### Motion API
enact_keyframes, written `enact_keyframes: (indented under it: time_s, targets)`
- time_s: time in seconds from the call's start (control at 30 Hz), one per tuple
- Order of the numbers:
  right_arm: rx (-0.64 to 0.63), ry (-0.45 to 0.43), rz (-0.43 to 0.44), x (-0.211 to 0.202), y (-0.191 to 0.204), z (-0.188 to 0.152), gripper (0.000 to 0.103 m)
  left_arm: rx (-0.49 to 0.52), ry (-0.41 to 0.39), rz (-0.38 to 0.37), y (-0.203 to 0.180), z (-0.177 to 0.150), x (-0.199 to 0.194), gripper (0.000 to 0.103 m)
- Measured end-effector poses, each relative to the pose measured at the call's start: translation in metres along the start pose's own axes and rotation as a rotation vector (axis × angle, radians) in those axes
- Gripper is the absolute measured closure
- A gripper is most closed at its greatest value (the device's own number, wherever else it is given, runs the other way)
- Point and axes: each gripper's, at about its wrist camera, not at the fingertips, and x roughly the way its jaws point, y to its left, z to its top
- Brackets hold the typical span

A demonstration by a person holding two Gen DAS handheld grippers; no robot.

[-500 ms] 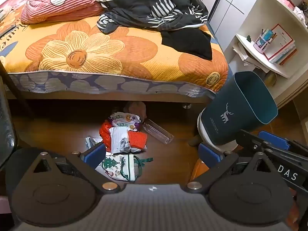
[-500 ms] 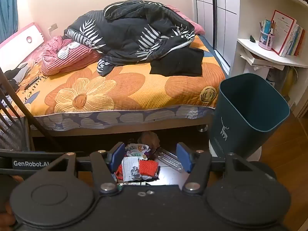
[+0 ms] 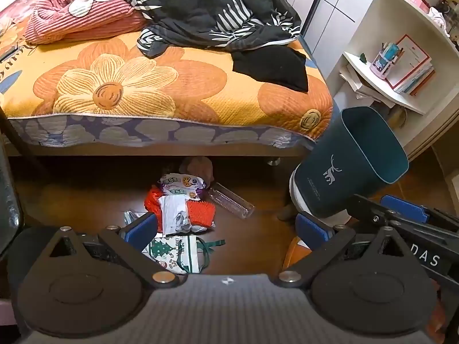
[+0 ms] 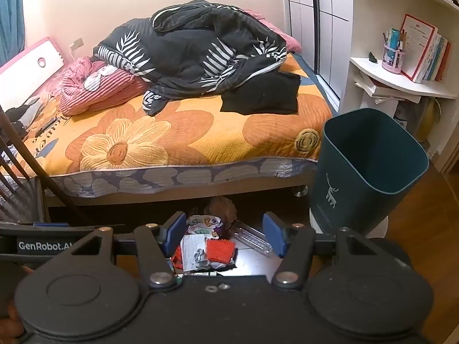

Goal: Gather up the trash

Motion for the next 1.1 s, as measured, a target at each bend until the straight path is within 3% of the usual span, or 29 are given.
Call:
enact_keyframes:
  time_s: [1.1]
  targets:
    - [0.002, -0.004, -0.003, 0.0017, -0.0027, -0.0034, 0.043, 0.005, -0.013, -0.003, -0.0032, -0.0015, -0.0014, 0.000]
